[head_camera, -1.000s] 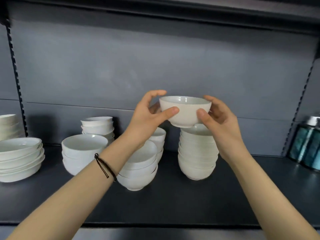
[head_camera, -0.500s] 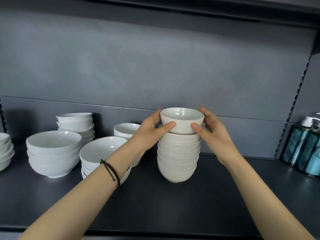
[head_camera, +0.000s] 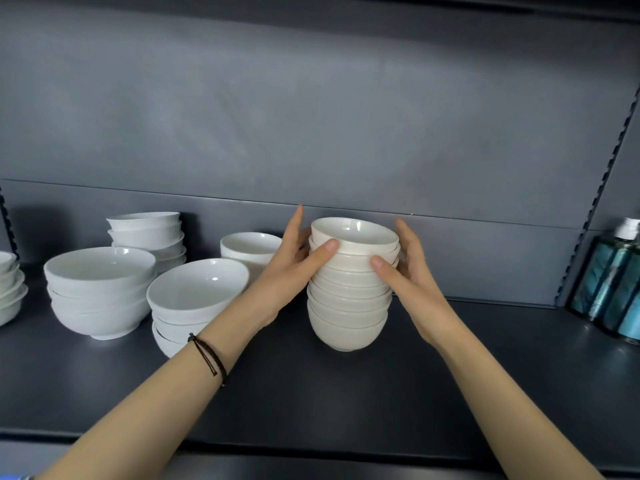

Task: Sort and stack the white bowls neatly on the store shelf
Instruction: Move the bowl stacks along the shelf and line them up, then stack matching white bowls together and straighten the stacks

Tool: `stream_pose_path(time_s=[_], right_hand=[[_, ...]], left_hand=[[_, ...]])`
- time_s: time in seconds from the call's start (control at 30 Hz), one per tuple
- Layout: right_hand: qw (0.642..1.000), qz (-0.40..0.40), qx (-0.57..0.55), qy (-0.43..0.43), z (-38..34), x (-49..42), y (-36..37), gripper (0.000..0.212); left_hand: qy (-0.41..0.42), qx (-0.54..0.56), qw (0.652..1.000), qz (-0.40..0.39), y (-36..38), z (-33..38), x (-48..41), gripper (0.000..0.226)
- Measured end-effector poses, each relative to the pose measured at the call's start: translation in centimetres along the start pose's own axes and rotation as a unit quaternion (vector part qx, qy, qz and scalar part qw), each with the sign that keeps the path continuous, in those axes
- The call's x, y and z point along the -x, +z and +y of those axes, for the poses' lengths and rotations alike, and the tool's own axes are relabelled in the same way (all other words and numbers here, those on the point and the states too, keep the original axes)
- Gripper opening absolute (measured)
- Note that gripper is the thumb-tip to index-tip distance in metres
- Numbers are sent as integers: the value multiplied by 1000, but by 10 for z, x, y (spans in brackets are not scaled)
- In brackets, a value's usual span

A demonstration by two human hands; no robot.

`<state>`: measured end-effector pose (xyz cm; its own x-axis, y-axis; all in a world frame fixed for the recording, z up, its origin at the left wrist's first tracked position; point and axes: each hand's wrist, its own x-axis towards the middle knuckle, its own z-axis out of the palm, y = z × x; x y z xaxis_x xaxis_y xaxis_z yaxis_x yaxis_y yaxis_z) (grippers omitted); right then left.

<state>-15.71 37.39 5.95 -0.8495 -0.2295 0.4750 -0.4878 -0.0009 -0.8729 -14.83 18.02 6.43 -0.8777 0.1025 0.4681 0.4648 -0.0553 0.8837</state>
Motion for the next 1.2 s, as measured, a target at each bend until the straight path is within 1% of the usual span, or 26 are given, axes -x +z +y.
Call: stream_pose_path(time_s=[0.03, 0.1, 0.17, 0.2, 0.3, 0.43, 0.5, 0.53, 0.63, 0.7, 0.77, 0.8, 0.87, 0.93, 1.0, 1.07, 1.1, 1.13, 1.2], right_hand=[[1000, -2, 1, 0, 1, 1, 1, 87], [1000, 0, 3, 1, 3, 1, 2, 83], [1000, 0, 5, 5, 1, 1, 3, 87], [1000, 1, 6, 7, 1, 1, 3, 90], [1000, -1, 13, 6, 1, 2, 2, 95], [1000, -10, 14, 5, -1, 1, 2, 97], [1000, -10, 13, 4, 0, 1, 2, 96], [1000, -9, 14, 3, 1, 1, 2, 96], [1000, -7, 8, 2, 3, 1, 2, 94], [1000, -3, 2, -2, 5, 2, 3, 94], [1000, 9, 0, -10, 8, 5, 5, 94], [1000, 18, -1, -14, 10, 7, 5, 95], [999, 47, 3, -11, 13, 15, 6, 92], [995, 100, 20, 5, 17, 23, 4, 81], [985, 169, 35, 15, 20, 33, 2, 57], [974, 213, 71, 7, 22, 40, -1, 34], [970, 221, 97, 3, 22, 45, -2, 25], [969, 214, 125, -4, 21, 50, -1, 17], [971, 152, 183, -32, 18, 60, 7, 10]], left_hand=[[10, 3, 1000, -5, 1, 0, 0, 89], [26, -16, 1000, -2, 4, 0, -1, 62], [38, -34, 999, 17, 7, -2, -2, 37], [42, -33, 998, 23, 8, -3, -2, 30], [48, -44, 997, 30, 8, -6, -2, 21], [36, -47, 998, 35, 7, -4, -4, 7], [25, -47, 998, 32, 8, -2, -3, 9], [18, -47, 998, 29, 8, -1, -2, 15], [-3, -60, 998, 4, 10, 1, 2, 46], [1, -80, 997, -7, 13, 2, 5, 69], [-2, -82, 997, 14, 15, 0, 8, 87], [-8, -90, 995, 32, 14, -2, 10, 92], [-16, -126, 989, 73, 11, -9, 19, 88], [-11, -156, 984, 87, 5, -18, 36, 71], [3, -213, 976, 41, -3, -26, 55, 46], [14, -295, 955, -5, -10, -32, 70, 32], [21, -333, 943, -15, -15, -34, 76, 28], [33, -365, 930, -15, -19, -35, 81, 24], [71, -417, 906, -13, -26, -34, 90, 23]])
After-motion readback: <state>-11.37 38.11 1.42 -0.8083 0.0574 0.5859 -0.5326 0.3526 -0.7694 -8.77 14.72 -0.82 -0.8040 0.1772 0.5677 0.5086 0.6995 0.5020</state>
